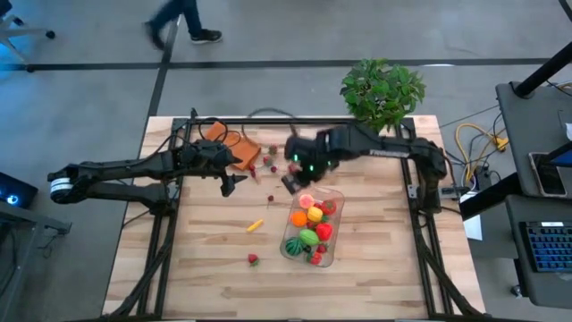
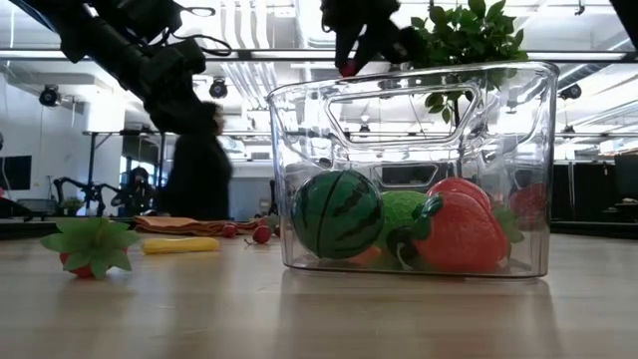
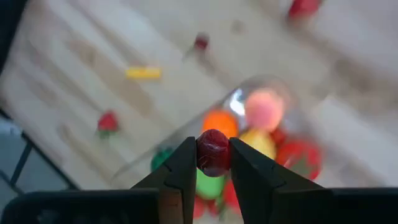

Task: Pick and placing Produce into tupperware
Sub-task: Put the cherry into the transparent bin, then put the strawberry into the transparent bin

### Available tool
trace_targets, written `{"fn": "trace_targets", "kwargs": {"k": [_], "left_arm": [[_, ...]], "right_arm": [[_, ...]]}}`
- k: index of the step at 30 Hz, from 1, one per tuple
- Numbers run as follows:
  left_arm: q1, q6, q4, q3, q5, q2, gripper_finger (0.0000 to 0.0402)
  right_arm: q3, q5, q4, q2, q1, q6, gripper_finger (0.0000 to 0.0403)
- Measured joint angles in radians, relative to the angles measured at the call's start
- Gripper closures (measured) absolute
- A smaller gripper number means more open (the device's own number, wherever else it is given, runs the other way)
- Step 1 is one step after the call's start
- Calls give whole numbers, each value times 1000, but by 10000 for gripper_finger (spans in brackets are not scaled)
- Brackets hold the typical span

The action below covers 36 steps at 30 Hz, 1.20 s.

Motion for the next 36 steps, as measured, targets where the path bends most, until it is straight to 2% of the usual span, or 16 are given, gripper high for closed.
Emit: {"fn": "trace_targets", "kwargs": {"k": [7, 14, 19, 24, 28, 36], "left_arm": [[0, 4, 16, 0, 3, 5, 117], [0, -1, 16, 0, 20, 29, 117], [0, -2, 21, 2, 53, 65, 116], [-1, 20, 63, 1, 76, 104, 116], [-1, 114, 165, -1, 95, 153, 117], [0, 314, 509, 4, 125, 372, 117]], "right_arm": [[-15, -17, -17, 73, 133, 95, 301], [-18, 22, -22, 112, 155, 172, 217], [-7, 185, -49, 85, 158, 239, 149], [35, 395, -65, 15, 155, 281, 107], [51, 512, -76, -39, 147, 315, 95], [61, 583, -94, -104, 128, 321, 104]]}}
